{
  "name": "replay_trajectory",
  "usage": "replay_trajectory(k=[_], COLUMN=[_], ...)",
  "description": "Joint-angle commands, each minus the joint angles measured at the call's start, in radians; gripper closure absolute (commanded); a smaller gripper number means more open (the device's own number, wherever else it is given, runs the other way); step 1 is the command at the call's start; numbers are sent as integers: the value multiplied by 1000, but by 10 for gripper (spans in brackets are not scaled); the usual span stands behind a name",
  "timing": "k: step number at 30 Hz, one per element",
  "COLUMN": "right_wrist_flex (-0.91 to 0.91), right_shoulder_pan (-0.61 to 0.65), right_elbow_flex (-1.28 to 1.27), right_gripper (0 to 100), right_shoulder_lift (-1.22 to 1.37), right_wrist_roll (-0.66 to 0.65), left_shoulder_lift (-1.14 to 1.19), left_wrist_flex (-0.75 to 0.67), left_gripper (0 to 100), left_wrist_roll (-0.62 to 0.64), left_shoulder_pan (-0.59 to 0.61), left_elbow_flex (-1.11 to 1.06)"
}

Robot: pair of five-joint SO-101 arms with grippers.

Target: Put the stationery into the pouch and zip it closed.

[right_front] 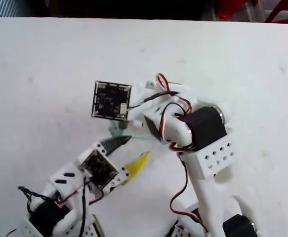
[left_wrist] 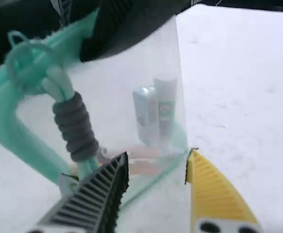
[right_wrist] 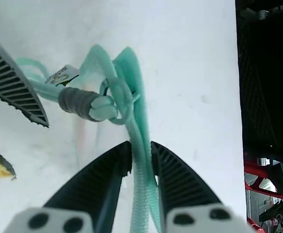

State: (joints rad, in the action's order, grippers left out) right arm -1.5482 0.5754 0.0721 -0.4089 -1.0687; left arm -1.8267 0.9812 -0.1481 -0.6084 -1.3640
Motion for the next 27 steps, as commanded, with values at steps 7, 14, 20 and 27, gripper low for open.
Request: replay_trajectory(k=[7,14,20,27], right_wrist_flex=[7,5,-8,-28], right_shoulder_pan=[8,7,8,7], right_elbow_flex=[-3,-15,-40,-38], right_gripper=[981,981,981,981], right_shoulder_lift=[18,12,8,-42], right_wrist_roll=[9,5,-29,-130], left_shoulder_lift=[-2,-2,-2,-2], left_wrist_flex=[187,322,183,-6], left_gripper=[785,788,785,785], left_wrist_roll=[11,-72,-199,-298], left_shoulder_pan=[7,148,444,501], left_elbow_flex=[170,379,354,126])
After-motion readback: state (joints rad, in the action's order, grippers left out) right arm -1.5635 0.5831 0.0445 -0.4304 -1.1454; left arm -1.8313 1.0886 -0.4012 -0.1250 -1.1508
